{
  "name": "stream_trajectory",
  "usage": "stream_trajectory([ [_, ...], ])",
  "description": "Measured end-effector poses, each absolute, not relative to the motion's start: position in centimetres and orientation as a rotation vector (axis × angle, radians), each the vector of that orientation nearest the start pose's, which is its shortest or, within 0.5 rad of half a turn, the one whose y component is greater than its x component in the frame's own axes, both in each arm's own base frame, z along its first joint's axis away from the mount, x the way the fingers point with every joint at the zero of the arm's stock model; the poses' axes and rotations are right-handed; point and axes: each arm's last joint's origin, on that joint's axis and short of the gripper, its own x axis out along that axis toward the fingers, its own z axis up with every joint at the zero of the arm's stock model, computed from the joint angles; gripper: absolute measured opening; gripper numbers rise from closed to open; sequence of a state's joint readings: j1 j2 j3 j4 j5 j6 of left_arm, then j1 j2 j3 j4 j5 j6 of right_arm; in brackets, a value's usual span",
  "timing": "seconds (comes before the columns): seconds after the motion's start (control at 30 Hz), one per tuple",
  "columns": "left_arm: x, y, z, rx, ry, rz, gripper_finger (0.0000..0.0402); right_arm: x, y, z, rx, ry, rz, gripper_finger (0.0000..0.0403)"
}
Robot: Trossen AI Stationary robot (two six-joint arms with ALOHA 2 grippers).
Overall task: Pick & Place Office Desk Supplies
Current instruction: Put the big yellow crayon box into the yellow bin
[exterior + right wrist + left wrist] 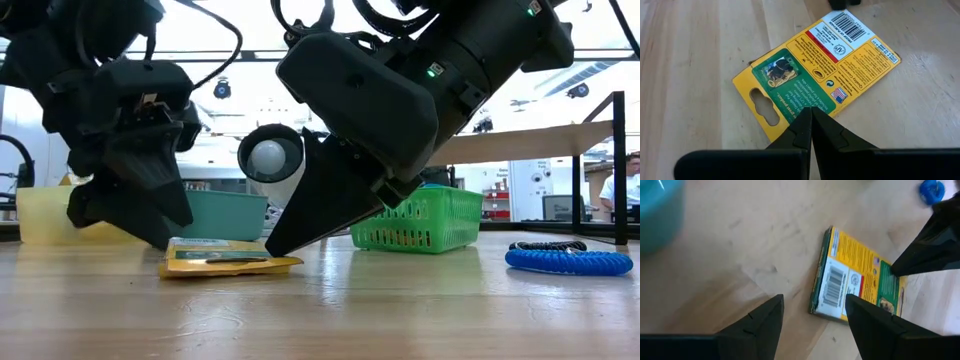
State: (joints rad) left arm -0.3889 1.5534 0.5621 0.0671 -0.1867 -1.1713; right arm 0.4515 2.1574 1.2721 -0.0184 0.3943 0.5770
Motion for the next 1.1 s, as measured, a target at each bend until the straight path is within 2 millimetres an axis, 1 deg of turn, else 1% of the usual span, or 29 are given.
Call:
stream_trajectory([
  [0.1, 24.2, -9.4, 11.2, -0.837, 0.889, 0.337, 0.0218, 38.8, 17.6, 9.7, 0.174, 0.803, -0.180, 0.0008],
  [0.27, 24.9, -9.7, 10.6, -0.857, 0.870, 0.310, 0.0218, 38.8, 17.6, 9.7, 0.174, 0.803, -0.179, 0.0008],
  [0.63, 25.1, -10.3, 10.8, -0.992, 0.938, 0.186, 0.0218, 38.8, 17.6, 9.7, 0.173, 0.807, -0.180, 0.0008],
  [0.97, 25.3, -10.6, 10.9, -1.024, 0.947, 0.108, 0.0217, 38.7, 17.6, 9.6, 0.171, 0.809, -0.181, 0.0008],
  [1.1, 25.4, -10.7, 10.7, -1.027, 0.948, 0.104, 0.0207, 38.7, 17.6, 9.6, 0.171, 0.809, -0.181, 0.0008],
])
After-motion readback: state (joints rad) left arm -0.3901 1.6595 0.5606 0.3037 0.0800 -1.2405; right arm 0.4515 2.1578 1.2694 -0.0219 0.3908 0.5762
